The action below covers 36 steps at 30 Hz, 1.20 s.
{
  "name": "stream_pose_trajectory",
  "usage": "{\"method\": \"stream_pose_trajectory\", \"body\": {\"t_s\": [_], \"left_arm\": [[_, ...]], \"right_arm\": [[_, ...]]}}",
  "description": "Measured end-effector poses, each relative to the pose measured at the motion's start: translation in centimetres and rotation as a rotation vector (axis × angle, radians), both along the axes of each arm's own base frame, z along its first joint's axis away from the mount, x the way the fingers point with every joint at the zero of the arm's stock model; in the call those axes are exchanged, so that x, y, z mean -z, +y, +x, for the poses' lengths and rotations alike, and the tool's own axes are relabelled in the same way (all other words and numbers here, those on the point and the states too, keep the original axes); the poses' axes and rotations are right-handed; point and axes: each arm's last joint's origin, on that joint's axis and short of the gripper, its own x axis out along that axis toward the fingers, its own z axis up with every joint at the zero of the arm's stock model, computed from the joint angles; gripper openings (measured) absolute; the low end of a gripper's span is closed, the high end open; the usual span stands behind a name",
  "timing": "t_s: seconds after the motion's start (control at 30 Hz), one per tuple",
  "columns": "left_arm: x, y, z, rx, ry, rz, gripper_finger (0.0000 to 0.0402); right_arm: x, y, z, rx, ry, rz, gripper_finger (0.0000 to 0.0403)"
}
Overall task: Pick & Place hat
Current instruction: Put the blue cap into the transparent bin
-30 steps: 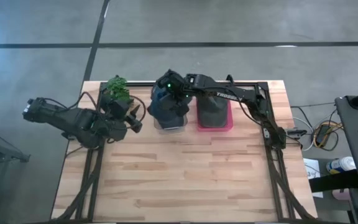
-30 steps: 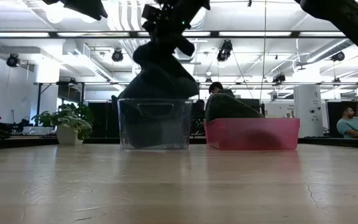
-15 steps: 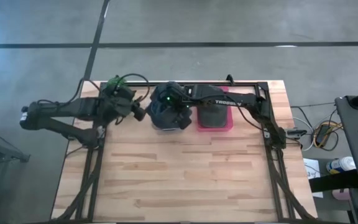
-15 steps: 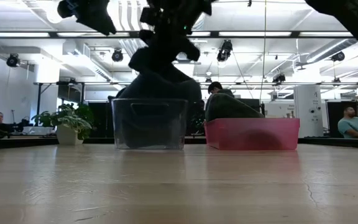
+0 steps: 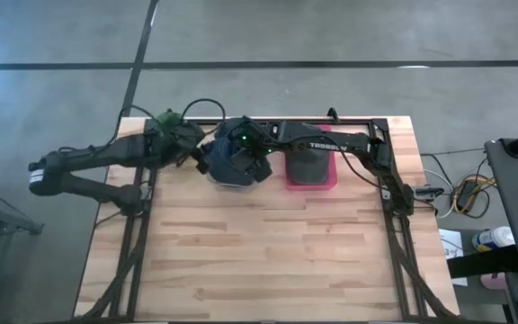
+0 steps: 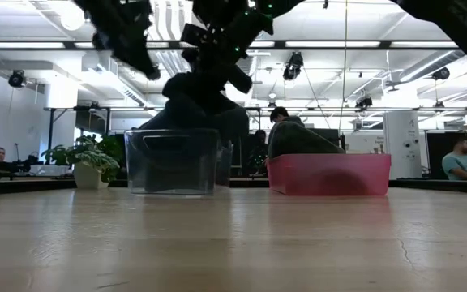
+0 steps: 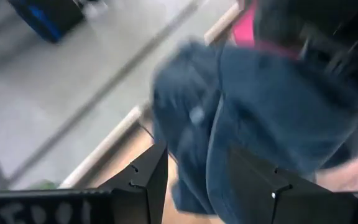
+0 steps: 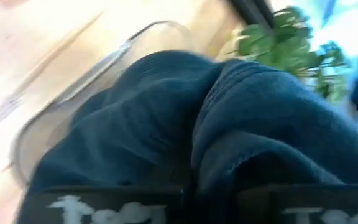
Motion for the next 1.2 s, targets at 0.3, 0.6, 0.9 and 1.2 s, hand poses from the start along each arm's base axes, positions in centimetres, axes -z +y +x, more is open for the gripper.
{"method": "stream_pose_trajectory", "body": {"t_s": [0.3, 0.6, 0.9, 1.2], "left_arm": [[7.6, 1.7, 0.9, 0.054, 0.016, -0.129, 0.0153], [11.6, 1.4, 1.4, 0.045, -0.036, -0.301, 0.0153], [11.7, 1.4, 2.2, 0.053, -0.064, -0.308, 0.0153], [11.2, 0.6, 2.5, 0.058, -0.104, -0.34, 0.0153]], "right_arm": [[0.6, 0.9, 0.1, 0.012, 0.019, 0.031, 0.0009], [-1.1, 0.4, 1.0, 0.11, -0.139, 0.095, 0.0009], [-1.5, -0.5, 1.1, 0.256, -0.207, 0.213, 0.0057], [-0.4, -0.5, 0.5, 0.28, -0.113, 0.253, 0.0111]]}}
